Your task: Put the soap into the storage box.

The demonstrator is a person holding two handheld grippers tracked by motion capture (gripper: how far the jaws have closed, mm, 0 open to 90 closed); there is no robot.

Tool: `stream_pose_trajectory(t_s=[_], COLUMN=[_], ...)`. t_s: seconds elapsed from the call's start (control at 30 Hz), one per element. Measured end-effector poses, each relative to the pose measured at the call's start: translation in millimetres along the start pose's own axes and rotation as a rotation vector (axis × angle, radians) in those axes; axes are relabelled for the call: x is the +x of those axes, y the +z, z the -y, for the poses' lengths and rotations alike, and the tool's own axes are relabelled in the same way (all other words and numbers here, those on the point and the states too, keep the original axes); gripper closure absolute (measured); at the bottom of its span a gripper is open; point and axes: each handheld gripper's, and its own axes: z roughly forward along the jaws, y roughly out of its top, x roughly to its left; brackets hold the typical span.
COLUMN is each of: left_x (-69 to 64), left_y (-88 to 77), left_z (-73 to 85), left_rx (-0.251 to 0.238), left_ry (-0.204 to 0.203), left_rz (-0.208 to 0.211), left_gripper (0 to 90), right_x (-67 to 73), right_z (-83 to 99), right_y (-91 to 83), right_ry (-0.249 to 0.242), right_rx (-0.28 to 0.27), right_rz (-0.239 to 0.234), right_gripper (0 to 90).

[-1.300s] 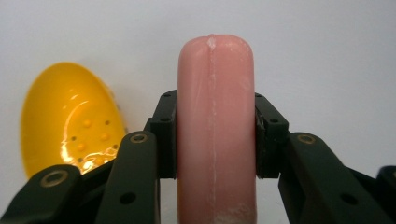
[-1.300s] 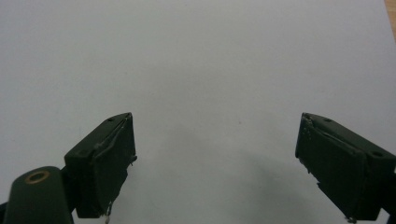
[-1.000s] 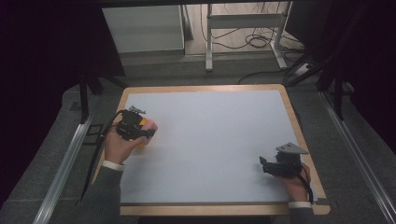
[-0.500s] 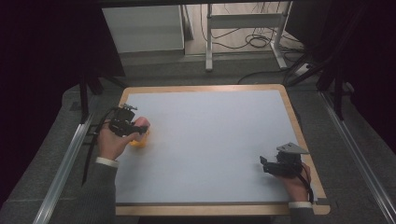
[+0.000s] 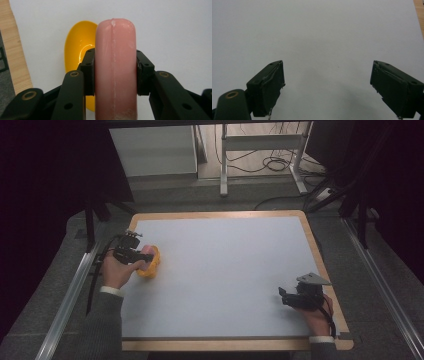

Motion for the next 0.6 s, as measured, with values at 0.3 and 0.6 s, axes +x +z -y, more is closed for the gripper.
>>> stream_pose_trajectory(t_s=[0.3,0.6], left_x=[7.5,15.3], left_y=[9.5,23.1], left_z=[-1.5,-1.7], left_rx=[0.014,0.038], left_ry=[-0.022,-0.041], left_rz=[-0.016,-0.022], left_gripper=[60.0,60.1], right_x=[-0.1,0.0], right_z=[0.5,0.4], right_y=[0.6,0.5], right_ry=[-0.002,-0.003], right_rx=[0.003,0.002], right_rz=[0.0,0.0], right_gripper=[11.9,11.9])
